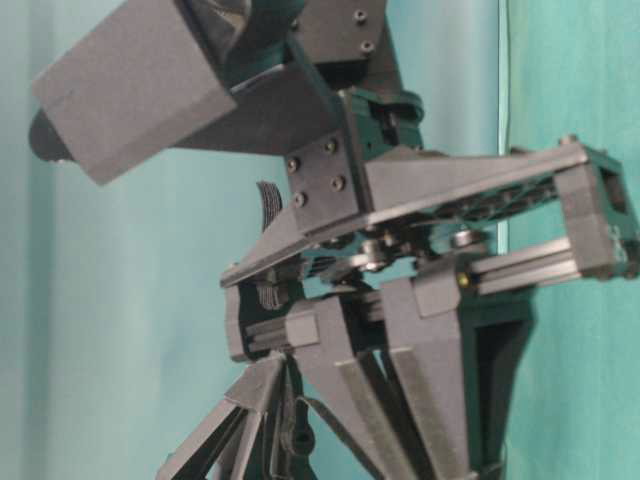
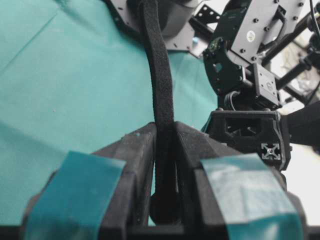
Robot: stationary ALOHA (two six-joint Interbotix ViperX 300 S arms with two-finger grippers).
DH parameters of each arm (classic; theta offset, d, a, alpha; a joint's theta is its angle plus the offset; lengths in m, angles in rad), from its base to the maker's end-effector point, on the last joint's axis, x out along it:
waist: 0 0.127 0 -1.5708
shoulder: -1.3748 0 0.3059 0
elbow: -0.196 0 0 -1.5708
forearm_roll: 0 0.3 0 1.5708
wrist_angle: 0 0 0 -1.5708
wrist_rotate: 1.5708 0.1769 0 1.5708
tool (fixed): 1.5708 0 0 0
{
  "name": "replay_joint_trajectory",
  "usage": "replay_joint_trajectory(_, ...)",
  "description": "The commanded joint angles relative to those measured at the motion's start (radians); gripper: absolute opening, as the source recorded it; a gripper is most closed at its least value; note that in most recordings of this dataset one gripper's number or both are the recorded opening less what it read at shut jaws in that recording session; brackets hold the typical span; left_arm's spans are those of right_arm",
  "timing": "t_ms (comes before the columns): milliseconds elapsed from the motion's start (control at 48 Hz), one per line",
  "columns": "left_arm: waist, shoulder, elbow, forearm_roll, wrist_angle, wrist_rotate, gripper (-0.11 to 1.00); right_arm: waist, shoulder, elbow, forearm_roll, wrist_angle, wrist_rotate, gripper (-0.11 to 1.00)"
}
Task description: Peel off the Velcro with your right arm.
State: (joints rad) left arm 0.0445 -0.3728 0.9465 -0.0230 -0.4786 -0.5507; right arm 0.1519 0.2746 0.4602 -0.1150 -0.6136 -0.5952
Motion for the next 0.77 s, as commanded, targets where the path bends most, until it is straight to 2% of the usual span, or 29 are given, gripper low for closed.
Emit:
replay_joint_trajectory(0, 0.009, -0.015, -0.009, -0.002, -0.011, 0.003, 0.10, 0.012, -0.041, -0.011, 0.002, -0.003, 0.002, -0.03)
replay_joint_trajectory(167, 0.009, -0.015, -0.006, -0.002, -0.011, 0.003, 0.10, 0.012, -0.044, -0.005, 0.002, -0.003, 0.002, 0.10)
replay_joint_trajectory(521, 0.009, -0.120, 0.057, -0.002, -0.011, 0.005, 0.10, 0.012, -0.114, 0.072, 0.012, -0.008, 0.002, 0.10)
replay_joint_trajectory(750, 0.009, -0.227, 0.133, -0.002, -0.011, 0.005, 0.10, 0.012, -0.161, 0.126, 0.046, -0.011, 0.002, 0.10)
